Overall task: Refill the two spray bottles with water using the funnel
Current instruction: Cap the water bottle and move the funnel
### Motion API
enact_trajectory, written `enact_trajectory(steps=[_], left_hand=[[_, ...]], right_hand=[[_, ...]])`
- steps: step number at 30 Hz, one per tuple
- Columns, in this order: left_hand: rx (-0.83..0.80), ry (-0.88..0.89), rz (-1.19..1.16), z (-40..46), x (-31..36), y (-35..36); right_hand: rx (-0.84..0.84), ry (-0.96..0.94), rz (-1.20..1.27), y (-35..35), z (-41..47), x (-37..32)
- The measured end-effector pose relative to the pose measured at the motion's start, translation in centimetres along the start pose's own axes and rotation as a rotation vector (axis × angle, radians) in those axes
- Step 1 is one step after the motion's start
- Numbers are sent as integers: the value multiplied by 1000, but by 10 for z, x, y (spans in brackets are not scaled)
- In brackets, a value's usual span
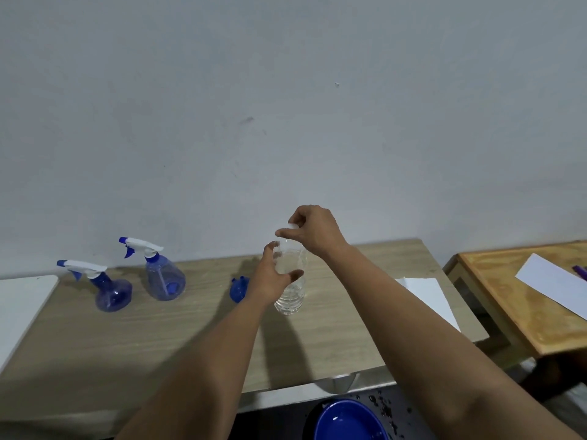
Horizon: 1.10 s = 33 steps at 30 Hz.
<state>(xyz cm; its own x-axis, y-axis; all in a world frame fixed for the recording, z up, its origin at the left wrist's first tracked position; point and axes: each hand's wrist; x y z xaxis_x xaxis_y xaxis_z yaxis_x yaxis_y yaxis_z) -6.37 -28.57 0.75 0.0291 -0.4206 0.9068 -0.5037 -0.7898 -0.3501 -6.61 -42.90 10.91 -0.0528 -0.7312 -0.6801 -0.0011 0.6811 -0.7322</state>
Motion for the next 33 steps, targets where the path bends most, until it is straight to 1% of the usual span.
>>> enact_trajectory(steps=[2, 5, 7, 11, 14, 16, 19, 20, 24, 27, 29, 31, 33], left_hand=[[2, -5, 1, -1, 0, 0], [17, -11, -25, -2, -2, -1], [18, -8, -35, -3, -2, 1], [12, 2, -10, -4, -2, 4], [-6, 9, 35, -5, 0, 5], [-5, 9, 38, -5, 0, 5], [12, 14, 14, -4, -1, 4], [14, 17, 9, -3, -1, 4], [25, 16, -2, -3, -4, 5], [27, 15, -18, -4, -6, 4], [21, 25, -22, -4, -6, 3], [16, 39, 13, -6, -4, 4], [16, 53, 96, -9, -6, 3]], right_hand=[[24, -10, -11, 3, -1, 1], [-82, -83, 5, 5, -8, 5], [-93, -97, 70, 9, -15, 9], [90, -29, 222, 22, -23, 14], [181, 40, 211, 22, -25, 12], [146, 8, 201, 19, -24, 13], [-2, -85, 211, 15, -24, 19], [-13, -92, 208, 17, -24, 21], [73, -98, 252, 27, -21, 21], [99, -71, 230, 32, -17, 14], [156, -70, 223, 38, -19, 14], [243, -88, 243, 51, -25, 19], [266, -84, 295, 67, -35, 27]])
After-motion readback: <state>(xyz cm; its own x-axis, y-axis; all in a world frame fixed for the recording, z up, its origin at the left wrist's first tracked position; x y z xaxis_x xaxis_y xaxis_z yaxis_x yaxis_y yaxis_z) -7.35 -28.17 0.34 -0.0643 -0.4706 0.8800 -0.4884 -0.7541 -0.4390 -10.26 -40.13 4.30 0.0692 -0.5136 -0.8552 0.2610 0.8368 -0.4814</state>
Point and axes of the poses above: each hand's wrist, its own z-axis towards the middle knuckle, its own y-axis out of the palm, x = y × z, and after that the axes turned 13 degrees about -x, right-handed
